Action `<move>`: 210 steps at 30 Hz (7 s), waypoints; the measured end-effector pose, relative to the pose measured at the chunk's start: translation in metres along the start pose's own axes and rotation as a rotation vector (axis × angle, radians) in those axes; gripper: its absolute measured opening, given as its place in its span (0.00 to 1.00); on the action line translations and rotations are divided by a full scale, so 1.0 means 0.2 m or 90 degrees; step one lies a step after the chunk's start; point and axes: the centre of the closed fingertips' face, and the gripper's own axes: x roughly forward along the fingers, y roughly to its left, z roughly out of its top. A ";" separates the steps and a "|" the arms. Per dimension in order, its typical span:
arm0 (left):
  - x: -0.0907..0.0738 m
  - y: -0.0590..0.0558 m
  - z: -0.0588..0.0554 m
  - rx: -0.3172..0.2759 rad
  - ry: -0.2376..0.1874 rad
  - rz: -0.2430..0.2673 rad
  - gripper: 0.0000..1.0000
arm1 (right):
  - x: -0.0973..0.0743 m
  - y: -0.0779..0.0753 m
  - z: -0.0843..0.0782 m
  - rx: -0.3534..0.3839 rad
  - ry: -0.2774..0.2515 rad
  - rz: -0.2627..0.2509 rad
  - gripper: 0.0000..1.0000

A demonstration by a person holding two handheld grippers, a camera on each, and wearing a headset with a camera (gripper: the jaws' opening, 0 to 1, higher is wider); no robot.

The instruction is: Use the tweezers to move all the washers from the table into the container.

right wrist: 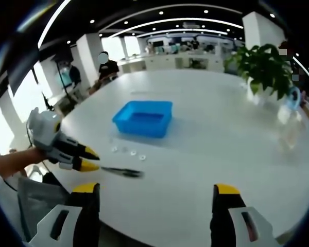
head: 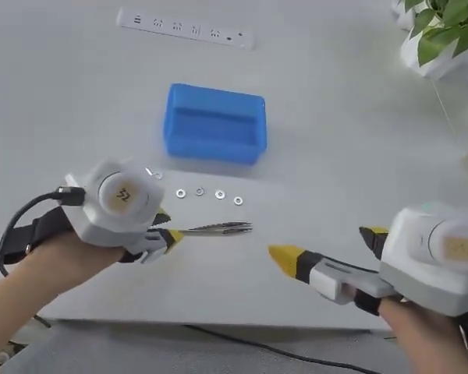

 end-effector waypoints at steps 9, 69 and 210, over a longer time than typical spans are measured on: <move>0.07 -0.04 -0.04 0.042 0.033 -0.032 0.07 | 0.01 0.02 0.00 -0.012 0.005 0.006 0.88; -0.23 -0.30 0.37 0.257 -0.036 -0.054 0.00 | 0.43 0.57 -0.03 -0.555 0.059 0.305 0.05; -0.63 0.05 -0.02 -0.195 -0.083 0.221 0.99 | 1.07 0.52 0.69 -0.307 -0.012 0.214 0.04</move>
